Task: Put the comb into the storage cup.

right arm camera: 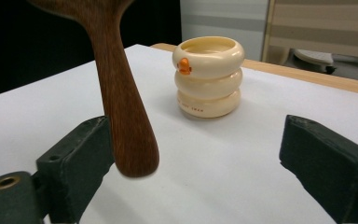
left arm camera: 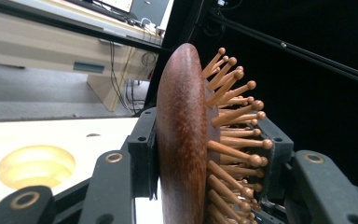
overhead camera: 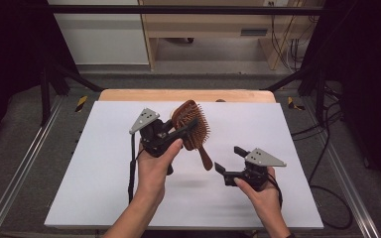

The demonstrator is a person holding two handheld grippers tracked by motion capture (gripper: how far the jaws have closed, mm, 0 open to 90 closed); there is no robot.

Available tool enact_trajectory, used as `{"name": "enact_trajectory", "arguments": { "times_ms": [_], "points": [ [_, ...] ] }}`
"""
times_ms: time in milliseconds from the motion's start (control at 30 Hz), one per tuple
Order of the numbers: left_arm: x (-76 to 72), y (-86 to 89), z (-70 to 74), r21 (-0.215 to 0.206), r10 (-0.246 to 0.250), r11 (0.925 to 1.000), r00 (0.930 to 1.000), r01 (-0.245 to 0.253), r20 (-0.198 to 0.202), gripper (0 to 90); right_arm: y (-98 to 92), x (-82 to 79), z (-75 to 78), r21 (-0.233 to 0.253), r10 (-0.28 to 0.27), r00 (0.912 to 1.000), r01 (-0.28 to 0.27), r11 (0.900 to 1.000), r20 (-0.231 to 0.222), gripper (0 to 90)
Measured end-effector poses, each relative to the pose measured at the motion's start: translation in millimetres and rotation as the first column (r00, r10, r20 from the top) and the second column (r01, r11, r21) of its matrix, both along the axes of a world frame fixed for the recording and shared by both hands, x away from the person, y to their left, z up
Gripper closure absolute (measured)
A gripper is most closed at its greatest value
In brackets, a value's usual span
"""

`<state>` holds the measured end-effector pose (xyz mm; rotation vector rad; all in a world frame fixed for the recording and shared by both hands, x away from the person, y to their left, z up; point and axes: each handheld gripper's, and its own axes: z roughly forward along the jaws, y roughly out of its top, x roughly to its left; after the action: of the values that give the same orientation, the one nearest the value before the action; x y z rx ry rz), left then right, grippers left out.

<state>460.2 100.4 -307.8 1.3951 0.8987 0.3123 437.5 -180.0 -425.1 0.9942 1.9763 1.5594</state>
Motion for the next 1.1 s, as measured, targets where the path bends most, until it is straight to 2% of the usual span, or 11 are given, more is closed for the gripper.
{"name": "enact_trajectory", "arguments": {
  "times_ms": [67,400,833,1100],
  "points": [
    [0.2,3.8,5.1,0.01,0.006,0.9999,0.9999,-0.006,0.011,51.3,-3.3,0.1,-2.0,0.012,0.032,0.9995,-0.032,0.999,-0.004,6.6],
    [0.5,10.6,16.6,0.019,0.02,0.9996,0.9994,-0.02,0.028,51.3,-3.9,1.8,-8.1,-0.016,0.026,0.9991,-0.027,1.0,-0.034,4.5],
    [2.9,11.6,32.9,0.042,0.039,0.9983,0.9979,-0.041,0.052,51.3,-8.3,2.9,-10.5,-0.009,0.015,0.9986,-0.015,1.0,-0.051,4.5],
    [7.0,12.4,41.6,0.04,0.05,0.9978,0.9967,-0.053,0.063,51.3,-11.3,3.3,-10.5,0.006,0.007,0.9984,-0.006,1.0,-0.056,4.5]
  ]
}}
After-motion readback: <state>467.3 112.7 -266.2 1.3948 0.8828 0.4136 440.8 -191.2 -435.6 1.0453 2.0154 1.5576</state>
